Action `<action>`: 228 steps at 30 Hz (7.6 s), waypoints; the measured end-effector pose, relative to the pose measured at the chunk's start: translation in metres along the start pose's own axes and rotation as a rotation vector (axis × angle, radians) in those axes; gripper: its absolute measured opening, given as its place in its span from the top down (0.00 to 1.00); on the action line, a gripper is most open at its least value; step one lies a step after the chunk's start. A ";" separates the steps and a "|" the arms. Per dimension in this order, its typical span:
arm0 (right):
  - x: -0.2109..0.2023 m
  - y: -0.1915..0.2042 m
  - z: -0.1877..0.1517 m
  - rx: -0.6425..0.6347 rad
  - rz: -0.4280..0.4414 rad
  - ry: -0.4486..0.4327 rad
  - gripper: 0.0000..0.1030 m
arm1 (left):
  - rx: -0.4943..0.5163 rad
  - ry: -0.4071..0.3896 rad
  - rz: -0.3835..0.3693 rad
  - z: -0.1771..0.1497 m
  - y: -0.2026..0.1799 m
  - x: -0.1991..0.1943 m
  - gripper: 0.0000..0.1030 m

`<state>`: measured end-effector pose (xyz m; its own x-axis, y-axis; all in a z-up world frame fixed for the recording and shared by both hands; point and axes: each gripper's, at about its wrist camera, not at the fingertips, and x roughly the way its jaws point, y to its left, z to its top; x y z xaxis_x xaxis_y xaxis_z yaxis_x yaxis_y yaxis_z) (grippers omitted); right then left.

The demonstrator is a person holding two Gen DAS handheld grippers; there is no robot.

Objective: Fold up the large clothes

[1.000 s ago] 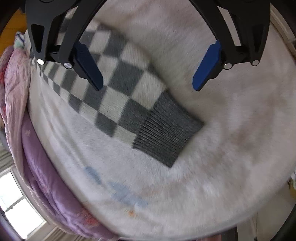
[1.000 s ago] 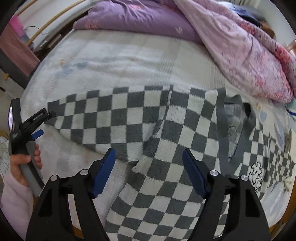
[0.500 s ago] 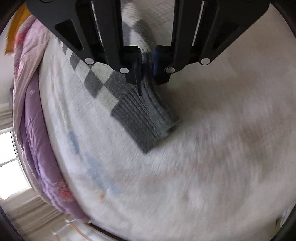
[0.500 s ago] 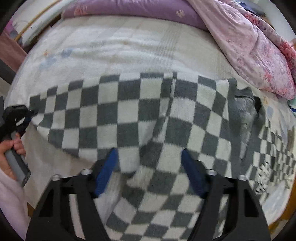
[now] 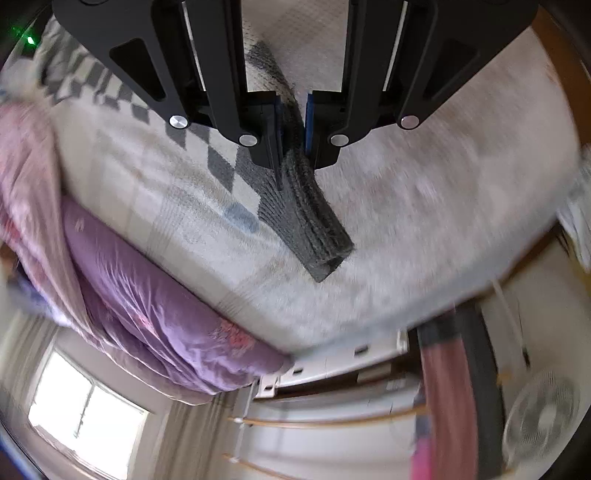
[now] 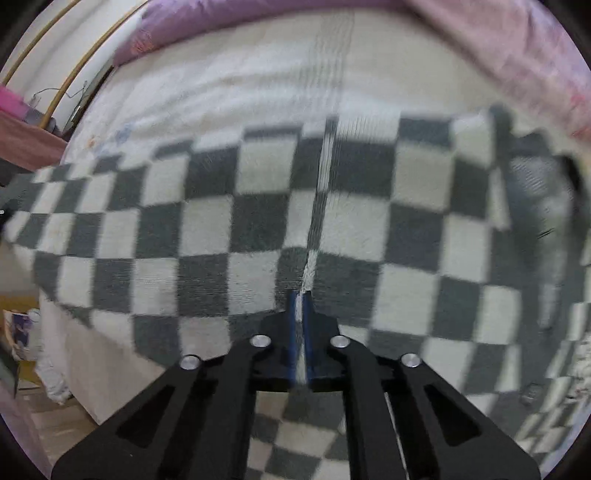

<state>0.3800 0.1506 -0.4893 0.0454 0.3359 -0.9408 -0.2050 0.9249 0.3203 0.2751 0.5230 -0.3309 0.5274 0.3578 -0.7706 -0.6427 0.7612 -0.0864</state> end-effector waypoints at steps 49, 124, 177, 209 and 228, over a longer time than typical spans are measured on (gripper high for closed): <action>-0.195 -0.437 -0.138 0.770 0.077 -0.341 0.98 | 0.723 0.274 -0.301 -0.369 -0.529 -0.106 0.92; -0.095 -0.332 -0.067 0.511 -0.073 0.100 0.89 | 0.588 0.582 -0.044 -0.283 -0.296 0.043 0.95; -0.424 -0.137 -0.262 0.335 -0.112 -0.379 0.15 | 0.747 0.276 -0.237 -0.219 -0.283 -0.369 0.45; -0.516 -0.332 -0.429 0.802 -0.200 -0.557 0.13 | 1.084 0.235 -0.496 -0.362 -0.416 -0.475 0.38; -0.502 -0.622 -0.340 0.726 -0.038 -0.633 0.13 | 0.863 0.452 -0.411 -0.419 -0.636 -0.403 0.15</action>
<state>0.1524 -0.6539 -0.2536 0.6018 0.1404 -0.7862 0.4532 0.7506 0.4809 0.2381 -0.3321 -0.2302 0.2450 -0.1140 -0.9628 0.2451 0.9681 -0.0522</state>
